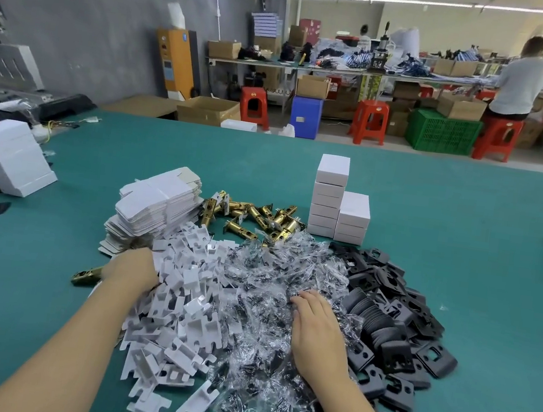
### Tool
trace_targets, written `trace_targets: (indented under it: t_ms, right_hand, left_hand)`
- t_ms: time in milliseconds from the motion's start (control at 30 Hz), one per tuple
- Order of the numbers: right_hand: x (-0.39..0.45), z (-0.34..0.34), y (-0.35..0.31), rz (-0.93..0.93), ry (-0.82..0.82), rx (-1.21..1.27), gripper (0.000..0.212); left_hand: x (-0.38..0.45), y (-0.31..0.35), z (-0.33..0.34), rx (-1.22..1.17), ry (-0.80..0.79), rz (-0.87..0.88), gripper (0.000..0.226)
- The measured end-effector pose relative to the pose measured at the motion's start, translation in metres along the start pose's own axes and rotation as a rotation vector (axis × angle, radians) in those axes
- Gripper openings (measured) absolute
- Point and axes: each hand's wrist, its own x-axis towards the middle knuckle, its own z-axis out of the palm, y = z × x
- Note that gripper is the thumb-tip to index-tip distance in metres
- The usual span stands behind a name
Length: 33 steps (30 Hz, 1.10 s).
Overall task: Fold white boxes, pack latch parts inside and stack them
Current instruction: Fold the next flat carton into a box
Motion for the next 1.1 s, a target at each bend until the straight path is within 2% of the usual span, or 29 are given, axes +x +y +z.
trace_targets:
  t_ms: [533,800,900,1000,1100]
  right_hand:
    - [-0.001,-0.001,-0.001,-0.012,0.031,0.011,0.041]
    - [-0.001,-0.001,-0.001,-0.019,0.040,0.001,0.041]
    - [-0.002,-0.001,0.000,-0.019,0.039,0.007,0.042]
    - [-0.002,-0.001,0.000,-0.021,0.040,0.009,0.042]
    - [-0.002,-0.001,-0.001,-0.018,0.048,0.015,0.041]
  left_hand:
    - [0.006,-0.006,-0.006,0.057,-0.049,0.085,0.010]
    - [0.008,-0.007,-0.006,0.051,-0.063,0.141,0.047]
    - [0.007,-0.007,-0.005,0.034,-0.050,0.132,0.038]
    - [0.008,-0.007,-0.004,-0.017,-0.018,0.099,0.007]
    - [0.006,-0.003,-0.008,-0.097,0.017,0.088,0.012]
